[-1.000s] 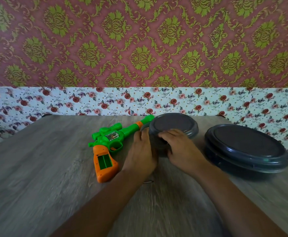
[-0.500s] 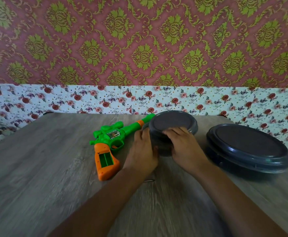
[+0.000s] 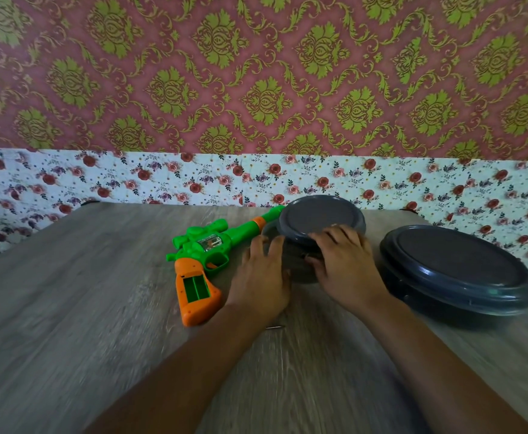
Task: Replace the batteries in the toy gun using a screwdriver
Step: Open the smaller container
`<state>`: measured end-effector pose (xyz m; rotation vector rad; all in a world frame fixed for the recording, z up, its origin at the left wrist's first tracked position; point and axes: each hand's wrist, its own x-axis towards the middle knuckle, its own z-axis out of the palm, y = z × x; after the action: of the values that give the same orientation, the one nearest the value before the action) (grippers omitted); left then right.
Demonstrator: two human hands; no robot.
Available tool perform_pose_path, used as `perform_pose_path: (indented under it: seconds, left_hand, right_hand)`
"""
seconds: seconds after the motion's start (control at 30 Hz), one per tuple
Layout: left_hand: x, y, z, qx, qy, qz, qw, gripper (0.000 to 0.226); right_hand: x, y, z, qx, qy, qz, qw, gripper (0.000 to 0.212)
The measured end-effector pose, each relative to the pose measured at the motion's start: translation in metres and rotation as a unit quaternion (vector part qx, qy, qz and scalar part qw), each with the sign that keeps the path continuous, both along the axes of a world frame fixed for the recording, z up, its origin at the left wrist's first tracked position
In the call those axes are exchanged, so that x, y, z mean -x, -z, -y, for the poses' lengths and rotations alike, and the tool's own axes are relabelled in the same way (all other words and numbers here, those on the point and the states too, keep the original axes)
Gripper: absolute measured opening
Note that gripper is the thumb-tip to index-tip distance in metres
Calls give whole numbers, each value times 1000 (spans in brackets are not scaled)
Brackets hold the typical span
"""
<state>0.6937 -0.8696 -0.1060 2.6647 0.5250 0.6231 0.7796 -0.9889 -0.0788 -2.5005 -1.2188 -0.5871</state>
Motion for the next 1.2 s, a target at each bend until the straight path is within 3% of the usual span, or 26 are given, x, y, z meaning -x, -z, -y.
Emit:
perform_pose_path:
  seconds: [0.37,0.67,0.87,1.2]
  left_hand:
    - [-3,2,-6,98,8,34,995,72]
    - [0,-1,-6,66,19,21,997,86]
    - [-1,0,-7,48,7,11,999,72]
    - [-7,3,-13,31,24,19,999,59]
  right_hand:
    - [6,-6,-5,-24,-25,-74,997,50]
    - [-3,-7,-1,-124,-75,-81,986,43]
    - [-22,5,11,55,-11,-75,996,84]
    - [-21,1,6,75,-12,-39,996,66]
